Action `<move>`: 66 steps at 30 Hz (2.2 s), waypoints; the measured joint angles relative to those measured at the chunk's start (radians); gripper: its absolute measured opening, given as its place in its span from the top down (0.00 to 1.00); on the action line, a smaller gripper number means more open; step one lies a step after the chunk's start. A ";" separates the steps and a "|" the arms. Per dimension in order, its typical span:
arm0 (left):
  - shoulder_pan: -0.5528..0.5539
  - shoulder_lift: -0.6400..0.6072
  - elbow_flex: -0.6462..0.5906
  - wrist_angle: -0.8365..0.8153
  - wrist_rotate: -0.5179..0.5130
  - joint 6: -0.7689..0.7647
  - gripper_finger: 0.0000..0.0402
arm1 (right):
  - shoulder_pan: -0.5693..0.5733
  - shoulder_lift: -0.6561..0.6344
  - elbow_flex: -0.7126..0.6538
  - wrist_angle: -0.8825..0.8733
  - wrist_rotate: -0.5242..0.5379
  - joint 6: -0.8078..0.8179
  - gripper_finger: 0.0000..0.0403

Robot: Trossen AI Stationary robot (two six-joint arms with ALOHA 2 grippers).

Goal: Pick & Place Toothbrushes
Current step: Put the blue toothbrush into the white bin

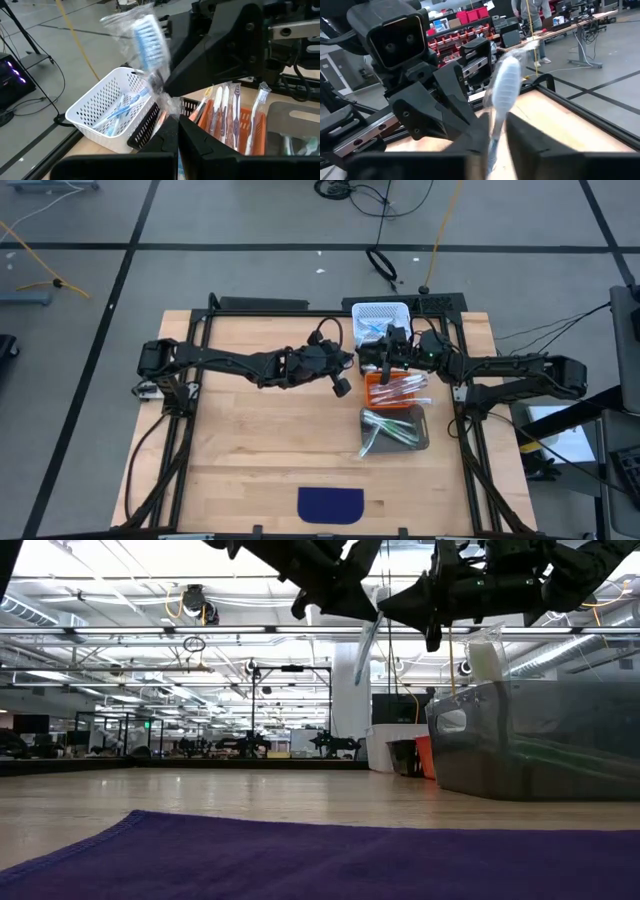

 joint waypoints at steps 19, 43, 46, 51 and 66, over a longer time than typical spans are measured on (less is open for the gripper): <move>0.009 0.000 0.000 -0.021 -0.037 0.038 0.79 | -0.023 0.000 0.000 -0.002 0.000 -0.023 0.99; 0.009 -0.001 0.000 -0.153 -0.063 0.037 0.60 | -0.387 0.002 0.000 -0.014 0.111 0.008 1.00; 0.009 -0.001 0.000 -0.153 -0.063 0.037 0.60 | -0.414 0.016 0.000 -0.019 0.111 0.015 1.00; 0.009 -0.001 0.000 -0.153 -0.063 0.038 0.60 | -0.442 0.065 0.000 -0.016 0.113 0.030 1.00; 0.009 -0.001 0.000 -0.158 -0.062 0.042 0.60 | -0.474 0.227 0.000 0.105 0.106 0.080 0.99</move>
